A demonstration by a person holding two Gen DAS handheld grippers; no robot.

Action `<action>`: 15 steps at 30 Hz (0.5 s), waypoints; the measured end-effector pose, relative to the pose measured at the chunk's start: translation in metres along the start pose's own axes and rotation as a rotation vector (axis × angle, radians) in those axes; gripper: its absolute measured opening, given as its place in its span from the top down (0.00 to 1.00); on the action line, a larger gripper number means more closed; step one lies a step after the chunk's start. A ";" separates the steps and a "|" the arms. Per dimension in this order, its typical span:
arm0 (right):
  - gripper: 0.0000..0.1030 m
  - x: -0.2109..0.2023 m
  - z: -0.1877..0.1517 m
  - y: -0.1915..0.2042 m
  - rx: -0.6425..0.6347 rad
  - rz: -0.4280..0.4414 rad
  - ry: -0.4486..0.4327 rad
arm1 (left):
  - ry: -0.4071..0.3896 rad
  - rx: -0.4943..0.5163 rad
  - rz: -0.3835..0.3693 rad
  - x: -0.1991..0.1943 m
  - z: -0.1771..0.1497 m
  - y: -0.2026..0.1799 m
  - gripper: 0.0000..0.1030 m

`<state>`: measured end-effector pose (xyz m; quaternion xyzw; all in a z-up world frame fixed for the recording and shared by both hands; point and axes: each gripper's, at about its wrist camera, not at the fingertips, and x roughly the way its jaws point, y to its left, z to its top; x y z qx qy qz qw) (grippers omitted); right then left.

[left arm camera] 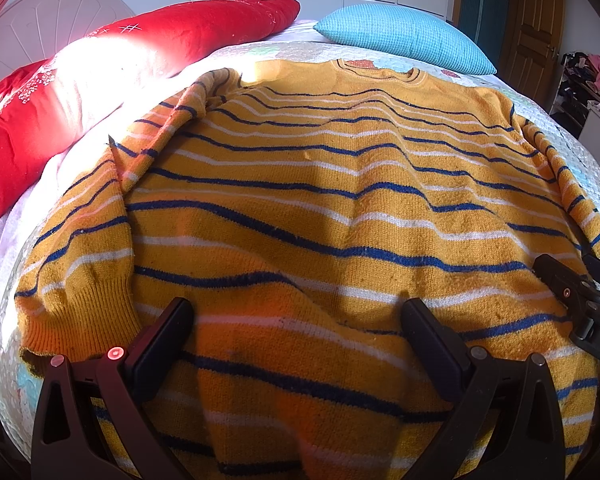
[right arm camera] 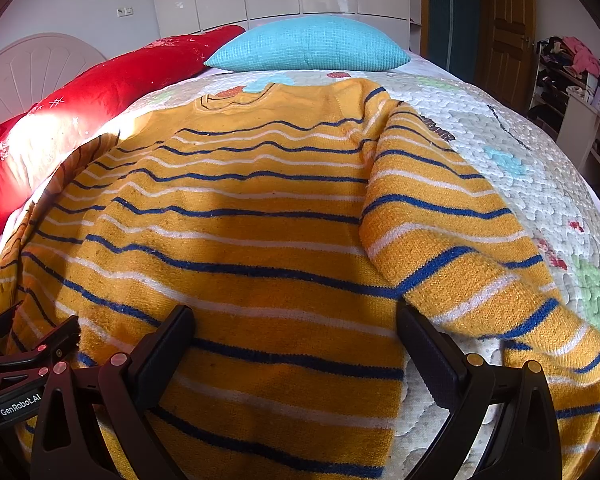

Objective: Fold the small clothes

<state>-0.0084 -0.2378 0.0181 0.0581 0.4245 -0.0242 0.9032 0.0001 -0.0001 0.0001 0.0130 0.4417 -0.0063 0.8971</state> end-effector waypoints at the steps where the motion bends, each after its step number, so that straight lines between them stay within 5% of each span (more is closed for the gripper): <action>1: 0.00 0.000 0.000 0.000 0.000 0.000 0.000 | 0.000 0.000 0.000 0.000 0.000 0.000 0.00; 15: 0.00 0.000 0.000 -0.001 0.001 0.000 0.000 | 0.000 0.000 0.000 0.000 0.000 0.000 0.00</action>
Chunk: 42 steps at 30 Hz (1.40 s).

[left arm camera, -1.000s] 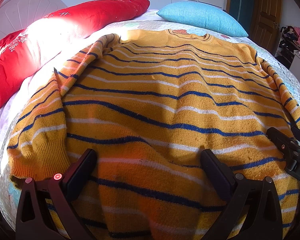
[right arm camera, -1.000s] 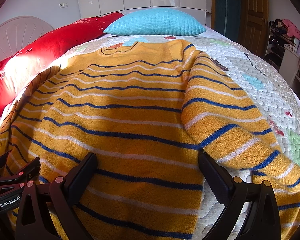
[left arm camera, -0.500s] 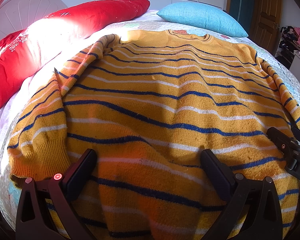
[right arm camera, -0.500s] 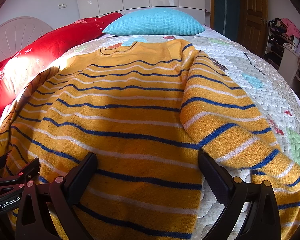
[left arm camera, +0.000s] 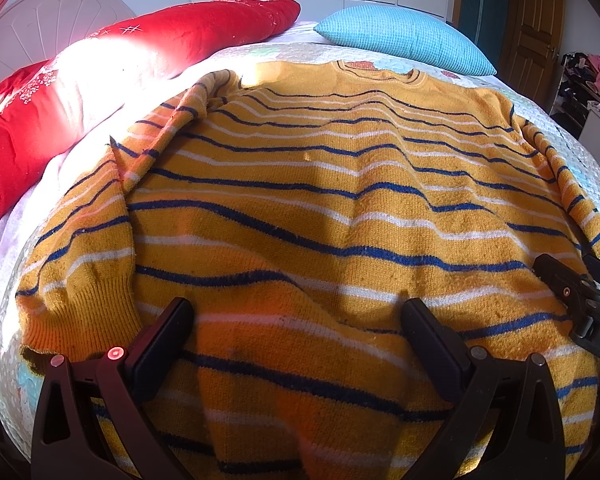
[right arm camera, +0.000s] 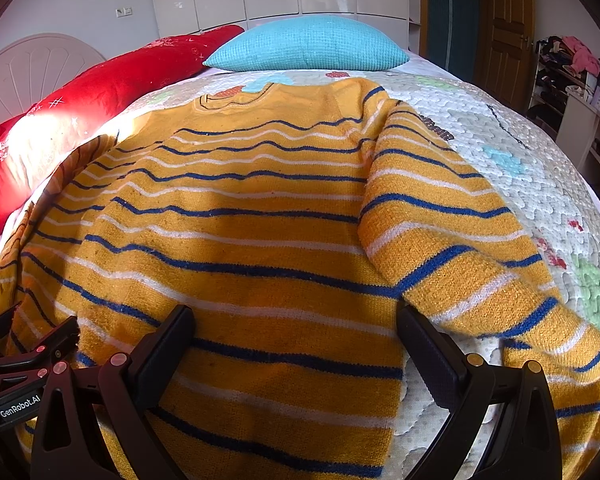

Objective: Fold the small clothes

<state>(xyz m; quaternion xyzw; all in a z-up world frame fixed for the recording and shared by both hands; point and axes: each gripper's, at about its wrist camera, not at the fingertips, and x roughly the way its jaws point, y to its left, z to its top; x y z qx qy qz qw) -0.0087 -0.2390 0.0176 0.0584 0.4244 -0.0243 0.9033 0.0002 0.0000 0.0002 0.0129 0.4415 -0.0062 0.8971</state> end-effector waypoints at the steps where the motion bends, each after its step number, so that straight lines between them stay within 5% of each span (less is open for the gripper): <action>1: 0.00 0.000 0.000 0.000 0.000 0.000 0.000 | 0.000 0.000 0.000 0.000 0.000 0.000 0.00; 19: 0.00 0.005 0.005 -0.006 0.015 0.046 0.084 | 0.008 0.030 0.067 -0.008 0.005 -0.015 0.00; 20: 0.00 0.005 0.004 -0.009 0.008 0.048 0.068 | 0.023 0.006 0.060 -0.013 0.004 -0.009 0.00; 22: 0.00 0.005 0.005 -0.008 -0.003 0.061 0.102 | 0.041 -0.098 -0.076 -0.022 0.003 0.003 0.00; 27: 0.00 0.003 0.009 -0.005 -0.090 0.033 0.156 | 0.018 -0.112 -0.117 -0.061 0.014 0.010 0.00; 29: 0.05 -0.008 0.016 -0.008 -0.078 0.088 0.176 | 0.015 -0.112 -0.117 -0.077 0.019 0.015 0.00; 34: 0.11 -0.068 0.058 -0.027 -0.037 0.264 0.033 | 0.034 -0.127 -0.112 -0.100 0.027 0.036 0.00; 38: 0.11 -0.070 0.117 -0.048 -0.087 0.092 -0.032 | 0.064 -0.163 -0.129 -0.097 0.021 0.050 0.00; 42: 0.16 0.005 0.165 -0.081 -0.088 -0.045 0.060 | 0.097 -0.183 -0.177 -0.092 0.016 0.050 0.00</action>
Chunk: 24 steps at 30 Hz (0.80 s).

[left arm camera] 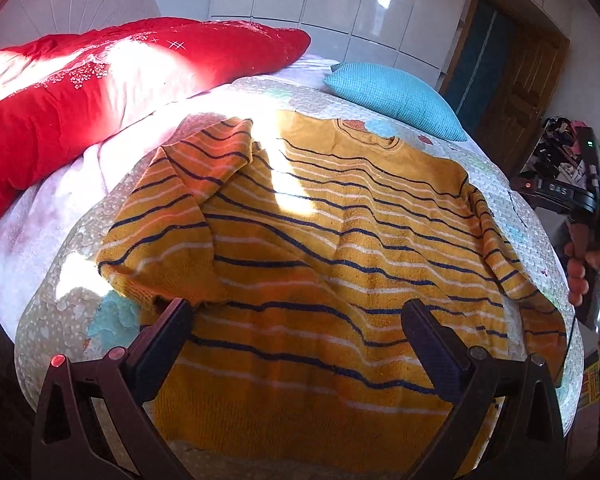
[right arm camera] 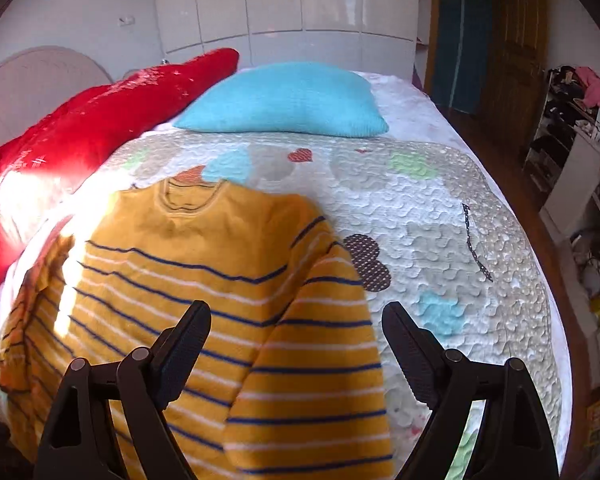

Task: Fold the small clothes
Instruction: 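Grasp the sweater sleeve cuff with the right gripper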

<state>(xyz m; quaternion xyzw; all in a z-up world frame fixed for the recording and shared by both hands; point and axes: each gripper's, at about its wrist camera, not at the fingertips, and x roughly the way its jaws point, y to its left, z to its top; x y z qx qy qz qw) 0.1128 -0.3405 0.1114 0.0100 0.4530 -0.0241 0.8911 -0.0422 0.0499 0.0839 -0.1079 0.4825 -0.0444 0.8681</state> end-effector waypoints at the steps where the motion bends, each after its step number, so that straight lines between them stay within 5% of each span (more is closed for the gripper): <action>1: 0.17 0.023 0.009 -0.008 0.013 -0.014 0.033 | 0.003 0.001 -0.005 0.002 0.001 0.000 0.00; 4: 0.17 0.084 0.025 -0.025 0.069 0.007 0.128 | 0.010 -0.001 -0.010 0.006 0.003 0.001 0.00; 6: 0.17 0.119 0.029 -0.032 0.127 0.097 0.208 | 0.005 0.001 -0.005 0.009 0.004 0.004 0.00; 8: 0.36 0.140 0.028 -0.031 0.161 0.126 0.261 | -0.002 -0.003 -0.003 0.013 0.004 0.009 0.00; 10: 0.88 0.138 0.032 -0.026 0.150 0.157 0.241 | 0.003 -0.017 -0.006 0.019 0.005 0.014 0.00; 12: 0.88 0.131 0.040 -0.023 0.165 0.192 0.226 | -0.004 -0.031 -0.008 0.025 0.004 0.020 0.00; 17: 0.90 0.127 0.075 -0.022 0.104 0.035 0.148 | 0.003 -0.043 -0.006 0.037 0.003 0.027 0.00; 22: 0.85 0.163 0.081 -0.009 0.036 -0.113 0.230 | -0.010 -0.049 0.004 0.031 0.000 0.027 0.00; 24: 0.79 0.146 0.078 -0.001 0.003 -0.105 0.190 | -0.022 -0.047 0.004 0.024 -0.001 0.027 0.00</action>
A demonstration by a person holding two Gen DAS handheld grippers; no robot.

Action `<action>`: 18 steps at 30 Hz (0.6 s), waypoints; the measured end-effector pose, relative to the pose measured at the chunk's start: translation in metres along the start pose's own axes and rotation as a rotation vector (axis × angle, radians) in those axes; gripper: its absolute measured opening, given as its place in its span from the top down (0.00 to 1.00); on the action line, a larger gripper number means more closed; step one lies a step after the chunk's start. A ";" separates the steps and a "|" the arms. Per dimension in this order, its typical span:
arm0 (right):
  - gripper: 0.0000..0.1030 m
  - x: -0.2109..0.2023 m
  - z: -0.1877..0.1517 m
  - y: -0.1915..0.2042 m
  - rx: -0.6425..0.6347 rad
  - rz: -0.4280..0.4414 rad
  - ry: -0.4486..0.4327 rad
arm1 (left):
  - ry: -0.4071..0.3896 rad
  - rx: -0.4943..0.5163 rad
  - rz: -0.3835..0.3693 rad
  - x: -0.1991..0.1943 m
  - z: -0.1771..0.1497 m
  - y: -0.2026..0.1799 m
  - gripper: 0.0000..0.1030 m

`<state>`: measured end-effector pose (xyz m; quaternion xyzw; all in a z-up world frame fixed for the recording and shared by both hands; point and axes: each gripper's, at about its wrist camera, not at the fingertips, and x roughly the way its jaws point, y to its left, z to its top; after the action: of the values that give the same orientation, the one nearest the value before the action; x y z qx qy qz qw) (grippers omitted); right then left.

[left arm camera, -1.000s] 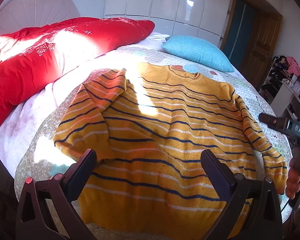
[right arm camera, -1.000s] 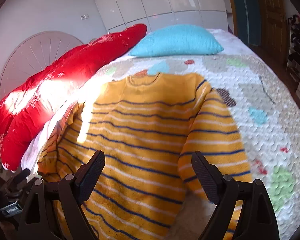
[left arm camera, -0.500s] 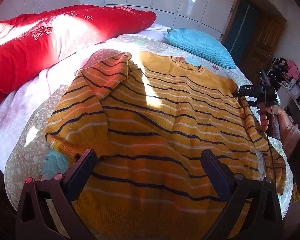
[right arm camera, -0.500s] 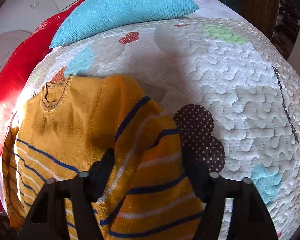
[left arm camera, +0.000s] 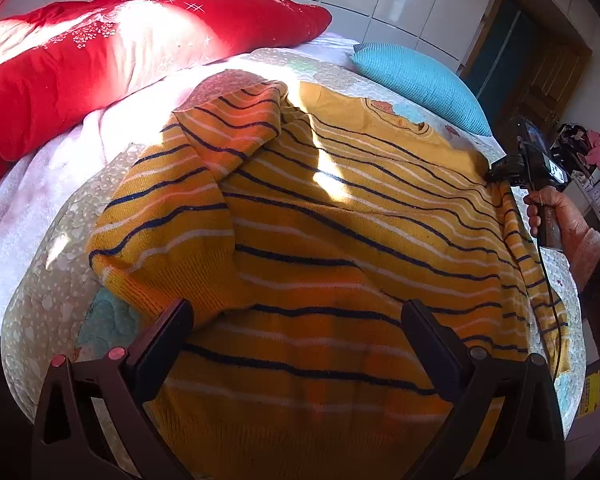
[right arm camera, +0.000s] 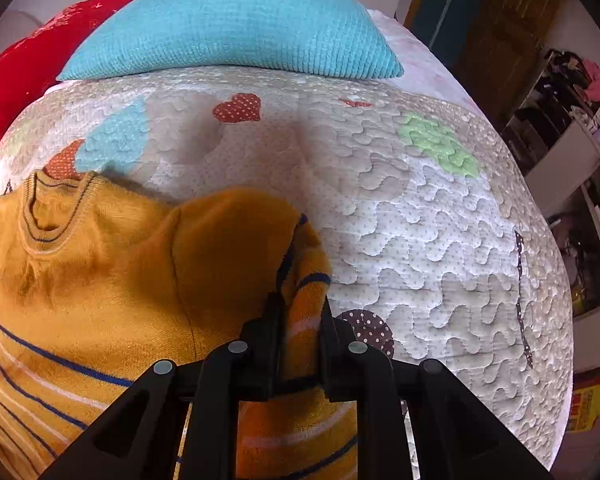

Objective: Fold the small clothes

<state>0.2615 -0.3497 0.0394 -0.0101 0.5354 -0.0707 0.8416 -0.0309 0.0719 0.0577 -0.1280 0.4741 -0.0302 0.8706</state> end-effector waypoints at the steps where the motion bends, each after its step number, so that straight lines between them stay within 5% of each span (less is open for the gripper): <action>1: 0.76 -0.013 -0.005 -0.001 0.012 0.035 -0.021 | -0.012 0.003 -0.001 -0.005 0.000 0.000 0.00; 5: 0.46 -0.083 -0.044 -0.029 0.084 0.146 -0.096 | -0.047 0.004 -0.012 -0.025 -0.004 0.001 0.00; 11: 0.37 -0.150 -0.152 -0.088 0.179 0.193 -0.110 | -0.033 0.004 -0.039 -0.041 -0.018 -0.001 0.00; 18: 0.37 -0.151 -0.286 -0.136 0.345 0.271 -0.046 | 0.021 0.028 -0.020 -0.052 -0.027 -0.011 0.00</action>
<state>-0.0738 -0.4478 0.0661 0.2042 0.4926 -0.0472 0.8446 -0.0814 0.0647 0.0885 -0.1200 0.4814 -0.0469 0.8670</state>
